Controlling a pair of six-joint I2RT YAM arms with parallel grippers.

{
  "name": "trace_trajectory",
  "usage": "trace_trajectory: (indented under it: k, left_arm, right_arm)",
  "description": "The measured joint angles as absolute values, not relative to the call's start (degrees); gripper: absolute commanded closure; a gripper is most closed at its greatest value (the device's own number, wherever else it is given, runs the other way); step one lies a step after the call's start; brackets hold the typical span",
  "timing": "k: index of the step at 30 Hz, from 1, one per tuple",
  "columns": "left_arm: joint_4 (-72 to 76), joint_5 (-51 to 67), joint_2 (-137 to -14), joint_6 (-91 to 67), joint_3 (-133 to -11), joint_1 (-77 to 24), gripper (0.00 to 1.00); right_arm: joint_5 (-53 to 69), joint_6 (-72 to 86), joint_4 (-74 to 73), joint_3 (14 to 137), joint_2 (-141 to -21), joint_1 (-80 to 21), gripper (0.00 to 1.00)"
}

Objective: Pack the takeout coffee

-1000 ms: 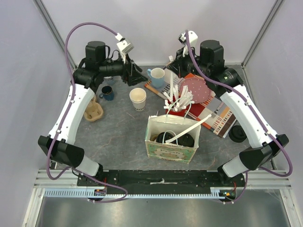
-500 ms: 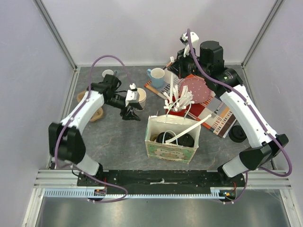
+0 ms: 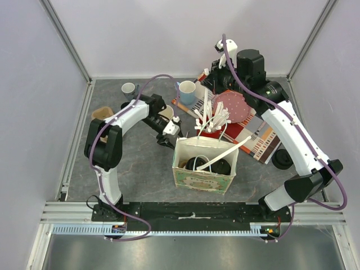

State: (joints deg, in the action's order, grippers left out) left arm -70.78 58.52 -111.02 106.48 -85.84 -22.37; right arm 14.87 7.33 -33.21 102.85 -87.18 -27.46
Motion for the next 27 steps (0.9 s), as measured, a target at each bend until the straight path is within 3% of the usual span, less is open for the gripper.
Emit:
trace_trajectory:
  k: [15,27]
  left_arm:
    - [-67.2,48.84,-122.13,110.69,-90.98,-24.6,0.3]
    - [-68.31,45.15,-122.34,111.94,-92.2,-26.65,0.3]
  right_arm:
    - [11.64,6.63,-37.63,102.91,-86.08,-27.46,1.0]
    - [10.59,6.33,-37.89,102.91,-85.58,-27.46,1.0]
